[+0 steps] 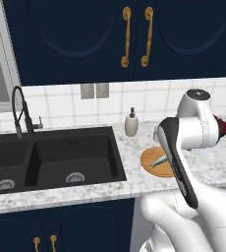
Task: Pick up the knife from the drawer and place it on the cutting board. Then place the meat from the plate to the cutting board.
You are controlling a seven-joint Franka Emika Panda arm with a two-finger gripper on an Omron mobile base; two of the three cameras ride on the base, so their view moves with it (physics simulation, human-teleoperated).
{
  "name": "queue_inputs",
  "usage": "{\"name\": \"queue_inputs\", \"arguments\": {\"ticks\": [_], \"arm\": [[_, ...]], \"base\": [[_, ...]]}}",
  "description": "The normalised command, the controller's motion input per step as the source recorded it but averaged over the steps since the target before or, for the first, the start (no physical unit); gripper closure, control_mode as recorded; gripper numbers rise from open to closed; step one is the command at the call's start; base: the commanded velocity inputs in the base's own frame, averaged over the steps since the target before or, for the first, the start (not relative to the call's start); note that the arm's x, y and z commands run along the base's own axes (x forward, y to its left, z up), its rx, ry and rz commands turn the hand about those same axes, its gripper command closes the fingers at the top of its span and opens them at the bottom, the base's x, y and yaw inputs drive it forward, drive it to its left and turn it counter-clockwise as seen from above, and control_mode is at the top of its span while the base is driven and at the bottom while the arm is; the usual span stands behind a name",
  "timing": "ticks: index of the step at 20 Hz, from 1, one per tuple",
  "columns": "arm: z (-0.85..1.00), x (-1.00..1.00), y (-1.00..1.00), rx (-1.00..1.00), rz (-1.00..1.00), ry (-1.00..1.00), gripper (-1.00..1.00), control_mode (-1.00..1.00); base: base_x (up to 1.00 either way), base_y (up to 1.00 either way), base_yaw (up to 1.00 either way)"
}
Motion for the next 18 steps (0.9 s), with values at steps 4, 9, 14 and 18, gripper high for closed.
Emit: {"name": "queue_inputs", "arguments": {"ticks": [4,9,14,18], "arm": [[-0.53,0.43,-0.33,0.03,-0.19,0.03,-1.00,-1.00],[-0.63,0.37,-0.50,0.14,-0.06,0.16,-1.00,-1.00],[-0.57,0.64,-0.21,0.16,-0.01,0.25,-1.00,-1.00],[-0.34,0.62,-0.09,0.06,-0.01,0.25,-1.00,-1.00]], "base": [[0.00,0.00,0.00],[0.00,0.00,0.00],[0.00,0.00,0.00],[0.00,0.00,0.00]]}}
